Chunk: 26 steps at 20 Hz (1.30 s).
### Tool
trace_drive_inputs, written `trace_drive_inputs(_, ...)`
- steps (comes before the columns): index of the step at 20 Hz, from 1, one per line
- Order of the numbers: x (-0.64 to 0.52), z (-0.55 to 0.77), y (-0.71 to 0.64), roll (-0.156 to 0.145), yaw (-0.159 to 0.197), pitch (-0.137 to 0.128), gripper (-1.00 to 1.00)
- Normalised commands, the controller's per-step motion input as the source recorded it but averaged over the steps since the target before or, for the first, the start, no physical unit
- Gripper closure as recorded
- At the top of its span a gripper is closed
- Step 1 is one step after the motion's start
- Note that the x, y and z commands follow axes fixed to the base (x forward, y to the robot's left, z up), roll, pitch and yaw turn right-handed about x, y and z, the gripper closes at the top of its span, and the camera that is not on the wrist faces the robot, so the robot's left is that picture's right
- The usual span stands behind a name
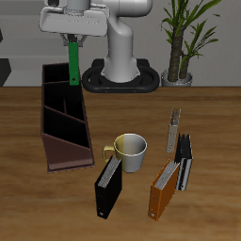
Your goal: Place the green book into the right desk caddy's front compartment
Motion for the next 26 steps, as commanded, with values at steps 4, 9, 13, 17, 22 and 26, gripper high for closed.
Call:
trace_drive_inputs(4,0.01,-0.1,0.02,-0.001,0.003,0.014,1.0)
trace_drive_inputs(9,0.02,-0.09,-0.09,-0.018,-0.023,0.009,1.0)
trace_drive_inputs(13,0.06,-0.22,-0.12,-0.011,-0.021,0.037,1.0)
trace_drive_inputs(17,0.07,-0.21,-0.07,-0.013,-0.006,0.026,1.0)
trace_drive_inputs(22,0.08,-0.17,0.01,0.0,0.002,0.026,1.0)
trace_drive_inputs(26,0.07,-0.11,0.03,0.012,-0.011,0.023,1.0)
